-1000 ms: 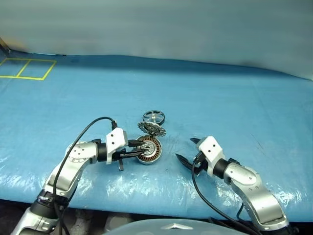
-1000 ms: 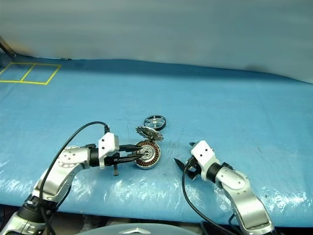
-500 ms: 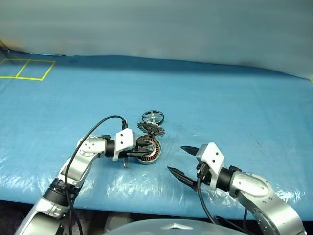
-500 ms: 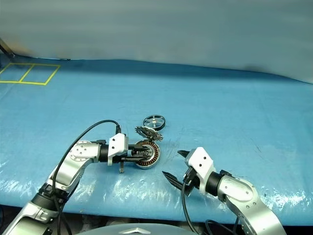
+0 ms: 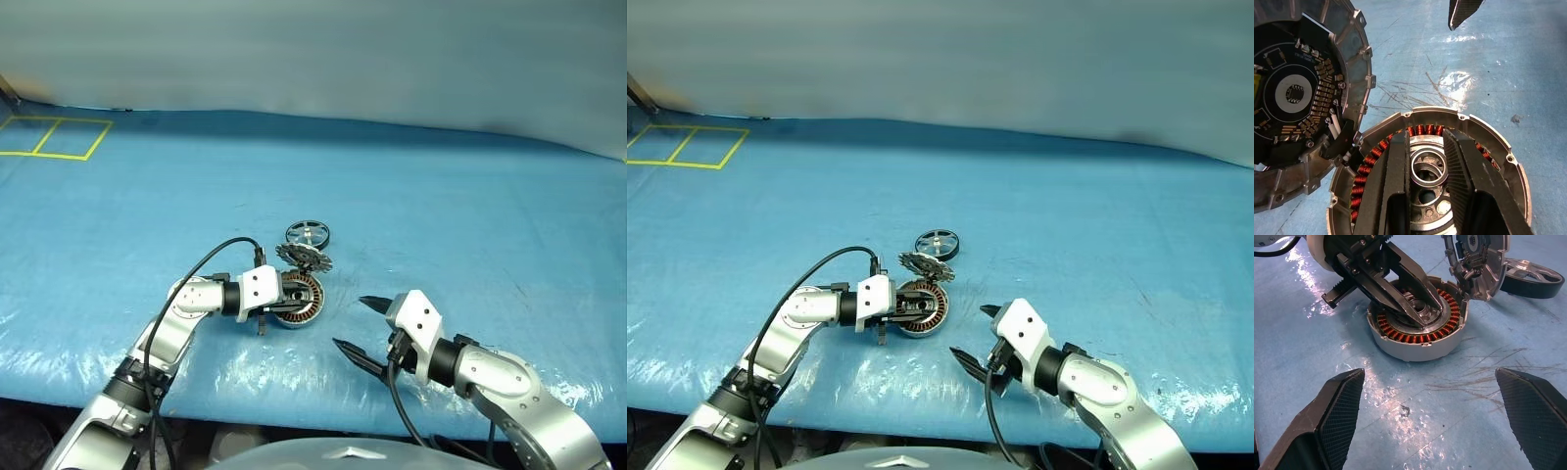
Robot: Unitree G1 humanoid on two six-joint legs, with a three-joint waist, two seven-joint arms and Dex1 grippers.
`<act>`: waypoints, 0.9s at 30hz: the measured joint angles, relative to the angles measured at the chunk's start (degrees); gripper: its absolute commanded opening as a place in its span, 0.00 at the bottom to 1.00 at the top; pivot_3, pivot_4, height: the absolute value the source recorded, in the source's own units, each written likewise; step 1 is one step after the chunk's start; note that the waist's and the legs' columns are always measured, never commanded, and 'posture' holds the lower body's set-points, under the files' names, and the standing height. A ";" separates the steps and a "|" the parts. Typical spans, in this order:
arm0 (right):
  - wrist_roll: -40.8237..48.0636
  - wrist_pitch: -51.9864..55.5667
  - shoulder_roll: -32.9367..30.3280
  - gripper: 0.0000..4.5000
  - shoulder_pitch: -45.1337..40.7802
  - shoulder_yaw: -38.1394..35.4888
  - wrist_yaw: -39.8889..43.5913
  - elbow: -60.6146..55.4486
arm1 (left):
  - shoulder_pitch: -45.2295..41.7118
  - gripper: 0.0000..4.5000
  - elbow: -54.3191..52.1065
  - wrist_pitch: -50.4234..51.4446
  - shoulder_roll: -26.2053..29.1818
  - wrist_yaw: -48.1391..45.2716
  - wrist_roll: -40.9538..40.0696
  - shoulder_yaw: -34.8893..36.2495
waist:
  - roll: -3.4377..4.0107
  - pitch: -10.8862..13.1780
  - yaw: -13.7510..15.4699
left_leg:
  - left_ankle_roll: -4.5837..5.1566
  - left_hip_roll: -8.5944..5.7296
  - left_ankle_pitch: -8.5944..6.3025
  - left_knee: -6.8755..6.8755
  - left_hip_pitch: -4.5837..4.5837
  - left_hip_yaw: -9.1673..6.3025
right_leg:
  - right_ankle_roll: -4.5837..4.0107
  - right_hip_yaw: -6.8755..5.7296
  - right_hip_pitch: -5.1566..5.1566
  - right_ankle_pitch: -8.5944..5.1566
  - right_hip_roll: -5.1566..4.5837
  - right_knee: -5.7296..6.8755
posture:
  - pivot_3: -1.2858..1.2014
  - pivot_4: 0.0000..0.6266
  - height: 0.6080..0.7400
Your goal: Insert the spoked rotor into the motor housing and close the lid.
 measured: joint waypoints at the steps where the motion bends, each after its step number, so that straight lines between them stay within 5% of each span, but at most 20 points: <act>1: -0.17 -0.04 -0.01 1.00 0.00 0.02 -0.12 0.00 | 0.00 0.15 0.00 0.00 0.00 0.35 0.03 0.01 | 0.00 0.00 0.01 | 0.00 0.00 0.00 0.00 0.00 -0.01 | 0.00 0.00 0.00 0.00 0.00 0.00 | 0.52 0.24 1.00; 27: -2.87 -0.15 -0.79 1.00 -2.30 0.92 -0.68 0.29 | -0.01 0.15 -0.26 1.45 1.09 -0.56 -0.35 -0.02 | 0.00 -0.01 0.01 | 0.00 0.00 0.00 0.04 0.01 -0.01 | 0.01 -0.01 0.04 0.01 0.00 0.01 | 0.52 0.24 1.00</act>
